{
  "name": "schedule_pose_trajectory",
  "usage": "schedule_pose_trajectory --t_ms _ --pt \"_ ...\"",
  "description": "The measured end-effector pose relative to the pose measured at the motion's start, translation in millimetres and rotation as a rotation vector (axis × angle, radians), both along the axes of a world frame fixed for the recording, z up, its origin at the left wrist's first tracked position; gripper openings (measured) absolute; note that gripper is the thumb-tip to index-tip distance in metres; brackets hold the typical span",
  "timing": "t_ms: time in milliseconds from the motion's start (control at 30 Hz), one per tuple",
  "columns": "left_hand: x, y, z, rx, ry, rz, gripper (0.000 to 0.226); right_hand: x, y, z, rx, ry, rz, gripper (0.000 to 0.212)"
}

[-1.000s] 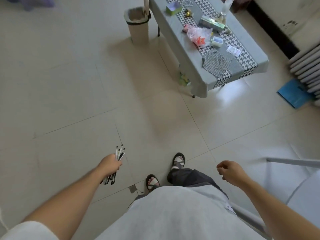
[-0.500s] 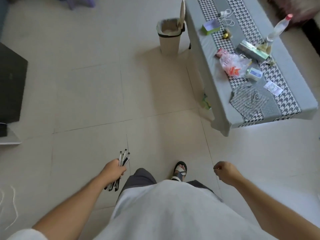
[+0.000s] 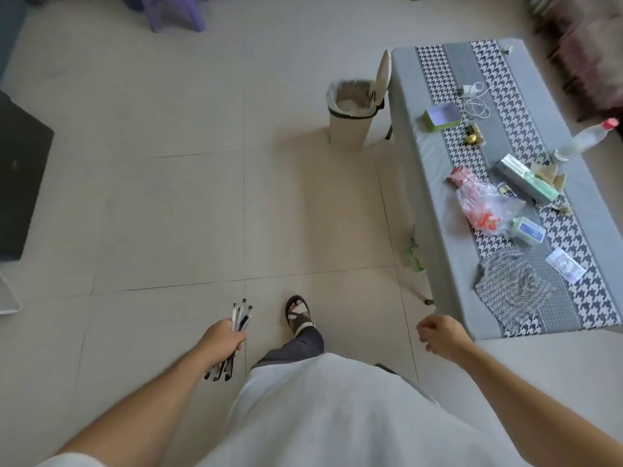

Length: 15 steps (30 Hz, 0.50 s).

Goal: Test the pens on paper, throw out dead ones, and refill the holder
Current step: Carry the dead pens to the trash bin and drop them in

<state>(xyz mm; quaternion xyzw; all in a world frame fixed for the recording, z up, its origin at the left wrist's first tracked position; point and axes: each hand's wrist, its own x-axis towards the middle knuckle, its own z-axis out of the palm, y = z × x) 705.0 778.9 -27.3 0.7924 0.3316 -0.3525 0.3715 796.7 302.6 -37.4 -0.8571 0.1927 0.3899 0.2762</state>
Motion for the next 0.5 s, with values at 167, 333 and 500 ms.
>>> schedule_pose_trajectory --t_ms 167,333,500 --pt "130.6 32.2 12.8 0.005 -0.026 -0.099 0.009 52.1 -2.5 5.6 -0.032 0.026 -0.219 0.012" --pt "254.6 36.7 26.0 0.028 -0.068 -0.170 0.005 112.8 6.5 3.5 -0.019 0.031 -0.301 0.012" --pt "349.8 26.1 21.7 0.029 -0.029 -0.245 0.007 203.5 15.7 -5.8 -0.059 -0.013 -0.196 0.012"
